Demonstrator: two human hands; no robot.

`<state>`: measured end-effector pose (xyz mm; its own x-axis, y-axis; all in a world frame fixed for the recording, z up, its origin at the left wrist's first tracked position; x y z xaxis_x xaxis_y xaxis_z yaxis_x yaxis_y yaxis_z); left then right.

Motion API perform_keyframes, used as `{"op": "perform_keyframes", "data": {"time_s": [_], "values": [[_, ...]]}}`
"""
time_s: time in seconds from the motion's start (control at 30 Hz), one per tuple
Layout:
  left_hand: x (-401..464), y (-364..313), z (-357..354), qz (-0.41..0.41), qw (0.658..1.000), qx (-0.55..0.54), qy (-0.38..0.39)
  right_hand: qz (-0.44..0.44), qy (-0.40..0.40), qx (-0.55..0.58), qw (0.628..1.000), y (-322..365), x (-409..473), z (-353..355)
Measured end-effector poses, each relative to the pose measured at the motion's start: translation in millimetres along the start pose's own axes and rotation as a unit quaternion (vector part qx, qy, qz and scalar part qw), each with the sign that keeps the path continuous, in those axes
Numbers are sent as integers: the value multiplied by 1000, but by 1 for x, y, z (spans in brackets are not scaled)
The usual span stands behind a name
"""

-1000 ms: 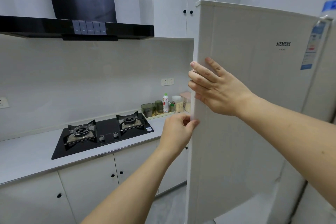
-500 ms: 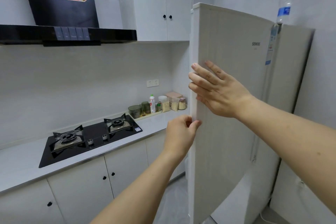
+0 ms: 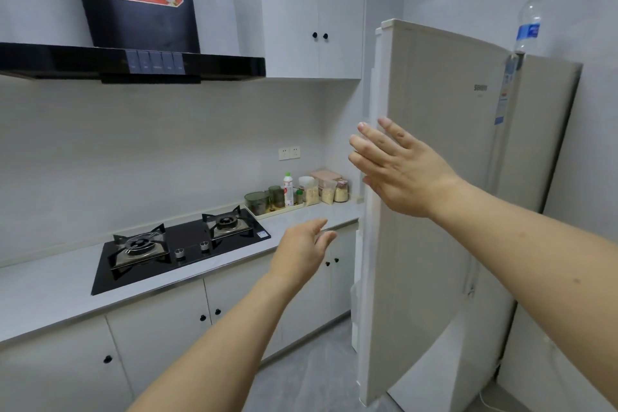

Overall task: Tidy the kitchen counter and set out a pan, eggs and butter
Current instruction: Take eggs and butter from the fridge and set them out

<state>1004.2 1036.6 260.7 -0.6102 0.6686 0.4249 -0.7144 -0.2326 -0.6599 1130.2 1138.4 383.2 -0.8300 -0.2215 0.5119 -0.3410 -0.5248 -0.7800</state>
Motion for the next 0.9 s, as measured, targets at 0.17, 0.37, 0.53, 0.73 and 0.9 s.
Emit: {"op": "perform_keyframes", "data": {"time_s": [0.17, 0.37, 0.53, 0.73, 0.9], "values": [[-5, 32, 48, 5, 997, 74, -25, -36, 17, 86, 996, 37, 34, 15], [-12, 63, 91, -1, 990, 131, -42, -58, 27, 160, 985, 89, 73, 25], [-18, 108, 125, 30, 980, 189, -57, -83, 68, 243, 964, 140, 107, 15], [-2, 180, 139, 75, 955, 283, -55, -147, 115, 341, 921, 199, 131, -38], [34, 225, 134, 61, 917, 394, -12, -181, 172, 393, 885, 236, 152, -98]]}}
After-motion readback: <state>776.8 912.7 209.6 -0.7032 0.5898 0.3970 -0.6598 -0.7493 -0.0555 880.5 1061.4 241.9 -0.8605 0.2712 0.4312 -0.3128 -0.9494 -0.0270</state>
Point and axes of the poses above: each hand's wrist, its own x-axis towards the middle knuckle, its own z-axis out of the back of the hand, y = z × x, the point moved 5 cm from there along x, towards the middle knuckle, and after that the axes turned 2 degrees about z, right-handed, at the moved point
